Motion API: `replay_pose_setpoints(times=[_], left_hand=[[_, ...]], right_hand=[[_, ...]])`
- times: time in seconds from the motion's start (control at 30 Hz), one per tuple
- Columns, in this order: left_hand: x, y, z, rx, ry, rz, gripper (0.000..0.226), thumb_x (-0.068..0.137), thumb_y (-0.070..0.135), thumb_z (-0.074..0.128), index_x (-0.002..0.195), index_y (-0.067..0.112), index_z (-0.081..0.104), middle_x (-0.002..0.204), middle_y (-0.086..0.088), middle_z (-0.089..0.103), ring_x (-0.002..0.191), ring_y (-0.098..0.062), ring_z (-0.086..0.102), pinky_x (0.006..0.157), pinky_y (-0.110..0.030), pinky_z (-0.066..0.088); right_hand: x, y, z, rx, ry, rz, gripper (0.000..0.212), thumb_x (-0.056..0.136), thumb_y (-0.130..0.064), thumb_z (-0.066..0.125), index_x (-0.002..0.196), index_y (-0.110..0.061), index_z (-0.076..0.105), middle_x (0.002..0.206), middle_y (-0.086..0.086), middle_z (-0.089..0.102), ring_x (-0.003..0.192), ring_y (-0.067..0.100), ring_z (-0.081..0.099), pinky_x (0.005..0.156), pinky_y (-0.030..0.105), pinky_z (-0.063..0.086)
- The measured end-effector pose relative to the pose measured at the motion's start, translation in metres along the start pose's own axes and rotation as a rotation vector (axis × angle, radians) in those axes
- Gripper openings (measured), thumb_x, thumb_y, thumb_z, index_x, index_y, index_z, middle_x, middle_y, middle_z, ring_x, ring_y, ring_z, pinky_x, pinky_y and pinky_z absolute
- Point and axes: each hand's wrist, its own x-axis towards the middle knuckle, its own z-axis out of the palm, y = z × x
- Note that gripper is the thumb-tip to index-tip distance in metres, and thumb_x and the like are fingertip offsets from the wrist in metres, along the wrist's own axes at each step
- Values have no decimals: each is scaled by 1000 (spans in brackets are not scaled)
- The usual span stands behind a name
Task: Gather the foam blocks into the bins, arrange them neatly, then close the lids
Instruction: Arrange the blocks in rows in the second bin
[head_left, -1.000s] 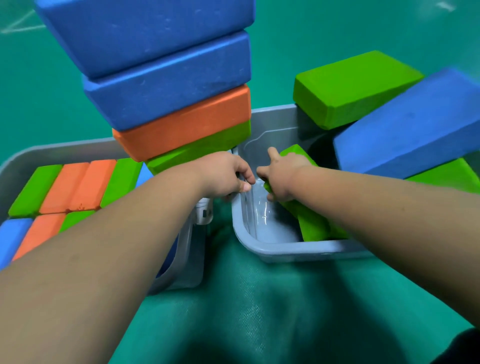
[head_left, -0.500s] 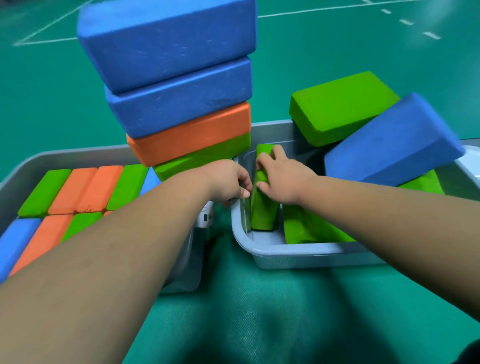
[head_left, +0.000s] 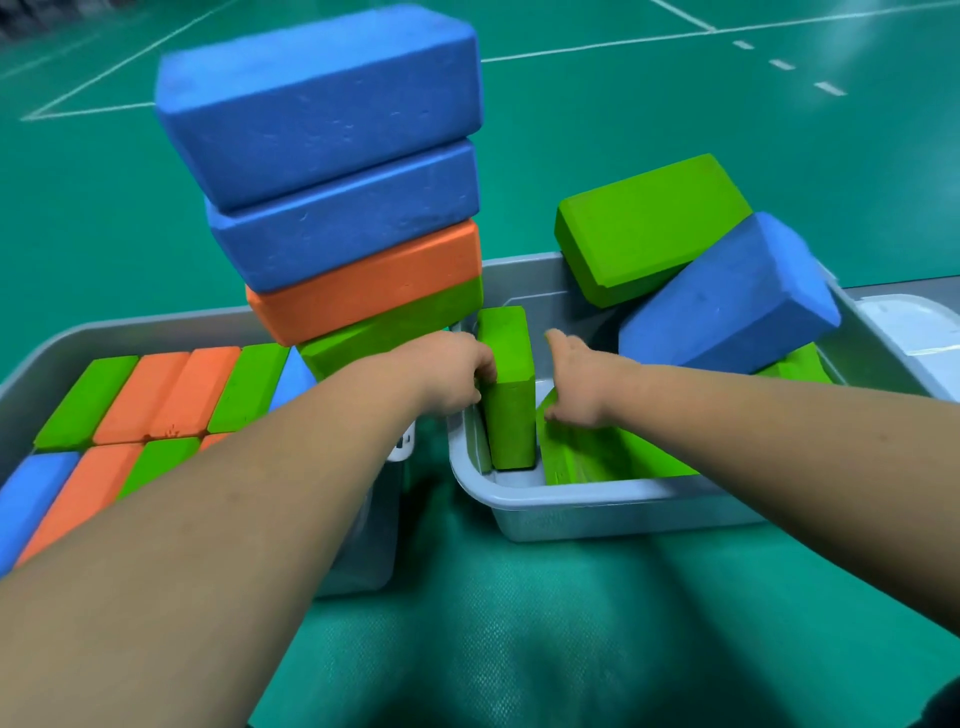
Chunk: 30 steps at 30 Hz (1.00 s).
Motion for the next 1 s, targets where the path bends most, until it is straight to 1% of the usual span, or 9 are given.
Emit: replay_pose_setpoints(times=[0.1,0.17,0.23,0.37,0.47,0.6,0.73,0.87,1.0], left_hand=[[-1,10,3,93,-40,2,53,94,12,58,141,36,57,133,-6,56,120,-29,59,100,-39,50],[-3,17,6,164,-69,5,59,94,15,56,146,41,50,134,-8,52,122,-33,57,99,-40,49],[-5,24,8,246,-81,-3,62,93,16,57,148,44,45,135,-9,50,122,-38,55,97,-42,49],[-10,42,8,412,-49,-60,55,93,22,57,144,40,48,137,-10,49,127,-42,48,106,-47,42],[-11,47,6,496,16,-67,50,93,23,57,142,34,51,136,-11,47,130,-38,40,105,-47,35],[-4,40,10,487,74,-21,62,92,24,60,149,33,39,140,-13,48,130,-35,40,105,-44,37],[11,37,23,504,68,-33,87,94,35,61,163,42,9,147,-19,43,135,-38,38,112,-48,34],[27,41,34,551,30,-64,106,89,53,70,162,47,-8,150,-22,41,138,-42,37,116,-54,29],[37,46,37,600,12,-83,106,87,63,67,160,51,-9,149,-23,45,139,-44,38,120,-63,15]], right_hand=[[-1,3,2,-125,-139,-17,82,95,-46,54,163,-28,11,151,14,47,126,42,54,104,46,47],[-3,-2,0,-233,-164,-18,66,97,-52,43,159,-35,28,151,14,45,132,45,46,109,50,42],[-8,-10,-4,-263,-181,21,61,97,-55,41,153,-31,39,150,13,43,131,46,47,107,53,44],[-14,-19,-4,-239,-132,93,86,85,-73,56,149,-20,32,145,11,39,124,40,58,98,53,51],[-16,-17,-7,-214,-133,152,106,73,-82,67,153,-26,25,145,13,36,124,41,57,97,53,52],[-20,-14,-18,-182,-161,167,87,86,-74,51,156,-27,31,154,17,28,129,38,52,101,50,49],[-23,-6,-19,-34,-111,230,86,83,-67,46,153,-20,30,154,14,28,124,43,54,93,49,48],[-29,7,-20,49,-106,227,85,87,-67,53,152,-18,29,146,16,33,118,40,57,99,47,48],[-28,14,-18,86,-85,166,80,86,-64,60,148,-20,35,126,16,43,101,38,60,93,46,52]])
